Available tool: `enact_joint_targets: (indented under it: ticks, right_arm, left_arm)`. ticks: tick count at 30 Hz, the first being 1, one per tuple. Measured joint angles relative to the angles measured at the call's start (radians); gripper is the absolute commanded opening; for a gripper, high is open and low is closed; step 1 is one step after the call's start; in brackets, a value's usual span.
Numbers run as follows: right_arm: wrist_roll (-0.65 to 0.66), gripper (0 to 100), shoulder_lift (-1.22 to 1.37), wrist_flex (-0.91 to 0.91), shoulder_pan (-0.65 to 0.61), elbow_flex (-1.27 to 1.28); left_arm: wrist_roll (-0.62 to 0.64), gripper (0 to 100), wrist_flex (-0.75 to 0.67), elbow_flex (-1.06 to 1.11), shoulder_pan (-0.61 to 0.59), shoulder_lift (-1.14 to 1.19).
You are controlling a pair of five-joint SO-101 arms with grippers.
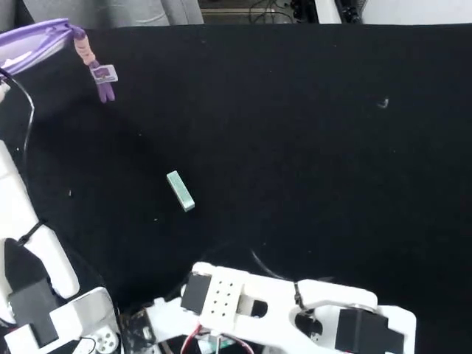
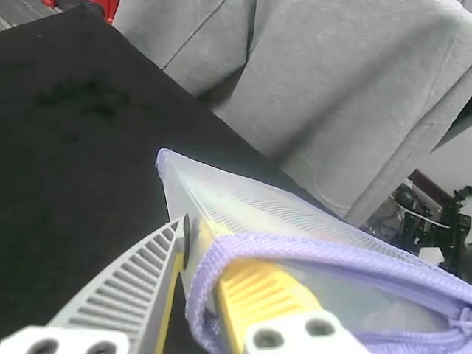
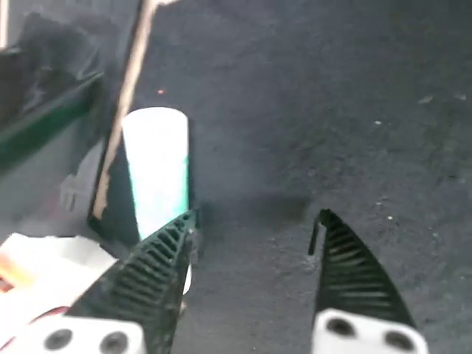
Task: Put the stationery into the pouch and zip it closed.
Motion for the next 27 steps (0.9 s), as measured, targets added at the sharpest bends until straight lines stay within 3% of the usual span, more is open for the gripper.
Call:
enact_joint_targets:
  ticks: [10,16,27]
  right_arm:
    - [0.064,24.0,0.000,0.060,0.183,-0.106]
    - [0.066,23.7,0.000,0.245,0.092,-0.144]
    - [0.066,24.0,0.000,0.244,0.018,-0.137]
  left_arm:
    - [0.000,3,0.000,0.000,0.000,0.000]
    - [0.000,3,0.000,0.000,0.000,0.000]
    - [0.000,3,0.000,0.000,0.000,0.000]
